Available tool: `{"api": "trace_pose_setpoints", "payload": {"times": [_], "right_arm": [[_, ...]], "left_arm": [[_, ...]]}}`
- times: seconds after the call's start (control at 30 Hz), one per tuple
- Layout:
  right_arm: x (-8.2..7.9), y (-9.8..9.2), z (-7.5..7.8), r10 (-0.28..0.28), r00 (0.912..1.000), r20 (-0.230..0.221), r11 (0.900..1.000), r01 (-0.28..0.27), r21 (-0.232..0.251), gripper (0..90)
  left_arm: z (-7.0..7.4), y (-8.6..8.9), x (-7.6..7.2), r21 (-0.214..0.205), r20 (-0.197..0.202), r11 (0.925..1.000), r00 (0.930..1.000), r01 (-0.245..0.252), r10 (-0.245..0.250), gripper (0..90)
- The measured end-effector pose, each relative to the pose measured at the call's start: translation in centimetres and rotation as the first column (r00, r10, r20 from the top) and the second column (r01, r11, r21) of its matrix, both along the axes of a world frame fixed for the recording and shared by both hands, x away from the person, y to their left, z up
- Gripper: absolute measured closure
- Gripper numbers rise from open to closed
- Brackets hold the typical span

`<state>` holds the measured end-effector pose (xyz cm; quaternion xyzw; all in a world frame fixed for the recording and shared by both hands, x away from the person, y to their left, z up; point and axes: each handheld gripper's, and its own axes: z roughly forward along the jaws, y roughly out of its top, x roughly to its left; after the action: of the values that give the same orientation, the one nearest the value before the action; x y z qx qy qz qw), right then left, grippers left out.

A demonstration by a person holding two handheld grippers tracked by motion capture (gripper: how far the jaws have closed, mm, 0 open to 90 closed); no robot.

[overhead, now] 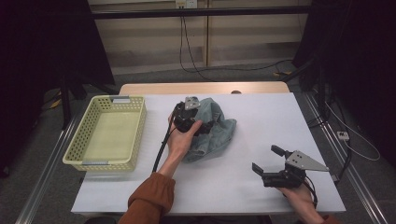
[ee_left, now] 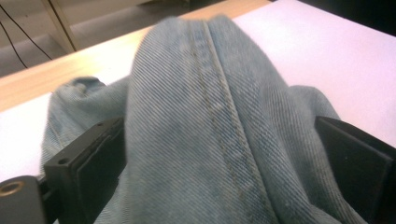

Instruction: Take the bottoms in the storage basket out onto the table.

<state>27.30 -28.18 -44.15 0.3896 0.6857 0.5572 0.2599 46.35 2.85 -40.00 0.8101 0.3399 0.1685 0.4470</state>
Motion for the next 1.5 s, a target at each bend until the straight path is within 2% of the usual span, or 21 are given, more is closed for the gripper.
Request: {"api": "trace_pose_setpoints", "payload": {"times": [0.07, 0.17, 0.23, 0.43, 0.57, 0.77, 1.0, 1.1, 1.2, 1.23, 1.5], "right_arm": [[0.0, 0.0, 0.0, 0.0, 1.0, 0.001, 1.0, 0.0, 0.0, 0.0], [0.0, 0.0, 0.0, -0.003, 1.0, 0.0, 1.0, 0.003, -0.003, 0.0], [0.0, 0.1, 0.1, -0.001, 1.0, 0.001, 1.0, 0.001, -0.004, 0.0], [0.0, 0.3, 0.1, 0.007, 1.0, 0.002, 0.9999, -0.007, -0.009, 0.0], [0.0, 0.2, 0.1, 0.003, 1.0, 0.002, 1.0, -0.003, -0.009, 0.0], [-0.1, 0.3, 0.2, 0.003, 1.0, 0.004, 0.9999, -0.003, -0.013, 0.0], [-0.2, 0.3, 0.2, 0.005, 1.0, 0.004, 0.9999, -0.005, -0.011, 0.0], [-0.2, 0.2, 0.2, 0.0, 1.0, 0.004, 1.0, 0.0, -0.009, 0.0], [-0.1, 0.3, 0.2, 0.003, 1.0, 0.004, 0.9999, -0.003, -0.011, 0.0], [-0.1, 0.3, 0.2, 0.003, 1.0, 0.004, 0.9999, -0.003, -0.012, 0.0], [-0.1, 0.3, 0.2, 0.001, 1.0, 0.004, 0.9999, -0.001, -0.014, 0.0]], "left_arm": [[0.2, 0.2, -0.1, -0.011, -0.002, 0.9999, 1.0, 0.001, -0.001, 5.0], [0.5, 0.5, -0.2, -0.006, -0.005, 1.0, 1.0, 0.002, -0.002, 5.0], [0.6, 0.6, -0.3, -0.009, -0.019, 0.9999, 0.9998, 0.012, -0.012, 5.0], [1.4, 0.8, -1.0, 0.004, 0.015, 1.0, 0.9999, 0.005, -0.005, 6.1], [1.6, 1.0, -1.2, -0.008, 0.011, 0.9999, 0.9998, 0.014, -0.014, 6.0], [2.0, 1.2, -2.0, -0.002, 0.037, 0.9997, 0.9991, 0.023, -0.023, 5.8], [2.4, 1.9, -2.7, -0.037, 0.043, 0.9992, 0.9989, 0.017, -0.015, 5.8], [2.7, 2.0, -2.9, -0.03, 0.046, 0.9995, 0.9989, 0.013, -0.011, 5.8], [3.1, 2.1, -3.3, 0.005, 0.073, 1.0, 0.9973, 0.003, -0.004, 6.2], [3.2, 2.2, -3.4, 0.002, 0.083, 1.0, 0.9966, 0.005, -0.005, 6.2], [4.1, 2.9, -4.1, 0.0, 0.078, 1.0, 0.997, 0.006, -0.006, 5.9]]}}
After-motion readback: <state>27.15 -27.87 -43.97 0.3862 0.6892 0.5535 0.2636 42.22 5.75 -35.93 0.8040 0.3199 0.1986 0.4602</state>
